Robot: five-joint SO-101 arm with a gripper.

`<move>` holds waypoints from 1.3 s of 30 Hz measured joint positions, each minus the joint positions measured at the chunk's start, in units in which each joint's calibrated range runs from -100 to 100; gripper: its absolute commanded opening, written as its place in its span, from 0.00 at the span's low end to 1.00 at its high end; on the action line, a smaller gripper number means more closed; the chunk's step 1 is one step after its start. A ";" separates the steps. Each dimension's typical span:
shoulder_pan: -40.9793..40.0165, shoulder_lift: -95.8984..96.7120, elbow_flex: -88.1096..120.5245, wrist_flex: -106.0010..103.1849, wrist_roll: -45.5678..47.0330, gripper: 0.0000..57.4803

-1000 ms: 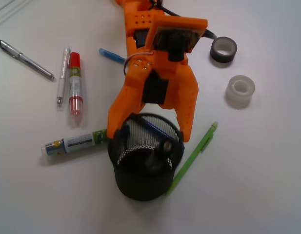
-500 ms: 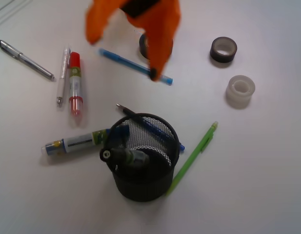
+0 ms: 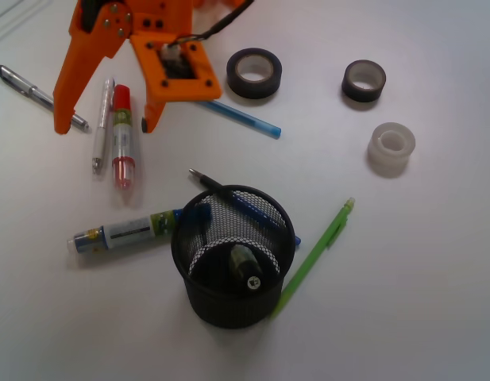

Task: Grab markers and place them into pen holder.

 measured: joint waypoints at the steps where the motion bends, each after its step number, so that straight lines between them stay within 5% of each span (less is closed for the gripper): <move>1: 0.15 0.00 0.00 2.42 -1.56 0.54; 10: 0.52 7.06 -0.09 12.70 -10.79 0.54; 24: 5.40 13.94 -0.09 13.05 -11.62 0.54; 39: 1.18 13.85 9.79 13.05 -14.90 0.50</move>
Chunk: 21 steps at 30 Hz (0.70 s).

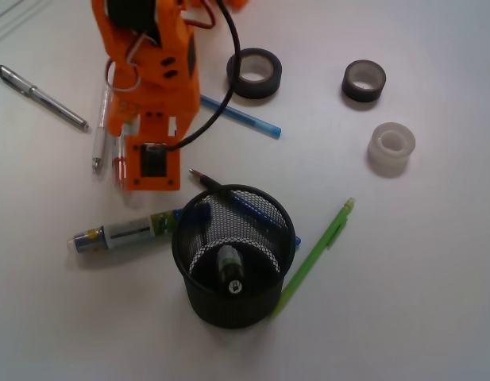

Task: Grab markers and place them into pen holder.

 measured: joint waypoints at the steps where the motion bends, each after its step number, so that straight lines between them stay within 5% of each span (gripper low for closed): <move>1: 0.37 0.00 0.18 0.00 0.00 0.49; 21: 2.37 5.57 1.26 -6.91 1.81 0.49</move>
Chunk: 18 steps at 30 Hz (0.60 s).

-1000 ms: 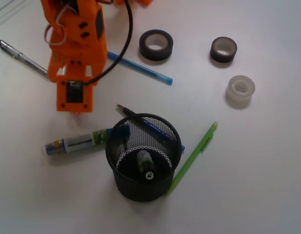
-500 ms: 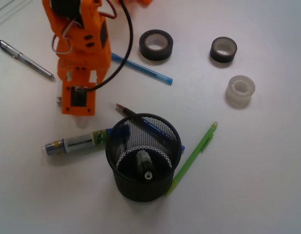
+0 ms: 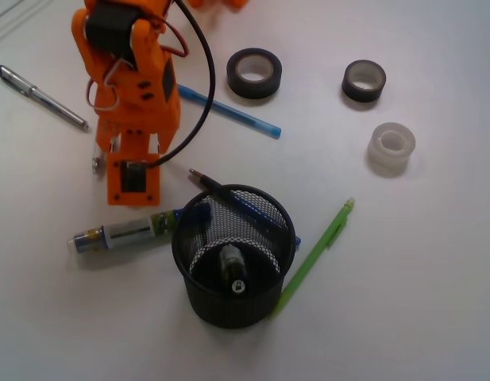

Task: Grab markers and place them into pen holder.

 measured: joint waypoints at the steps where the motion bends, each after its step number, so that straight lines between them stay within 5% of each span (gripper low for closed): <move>1: -0.37 0.52 0.00 -0.60 0.00 0.49; 7: -2.15 1.22 0.00 -1.73 0.05 0.48; 14: -0.44 1.22 -0.09 -1.81 0.24 0.12; 18: 0.07 1.22 -0.09 -1.90 0.39 0.01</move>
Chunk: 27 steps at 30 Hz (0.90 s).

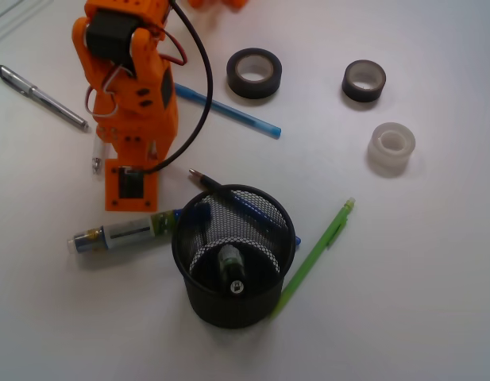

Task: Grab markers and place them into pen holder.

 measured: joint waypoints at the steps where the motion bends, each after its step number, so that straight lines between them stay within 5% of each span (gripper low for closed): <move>1: -0.30 0.00 0.00 0.17 0.00 0.01; 12: -1.55 0.17 -5.03 0.52 2.00 0.01; 27: -4.59 -6.97 -42.41 8.81 -0.39 0.01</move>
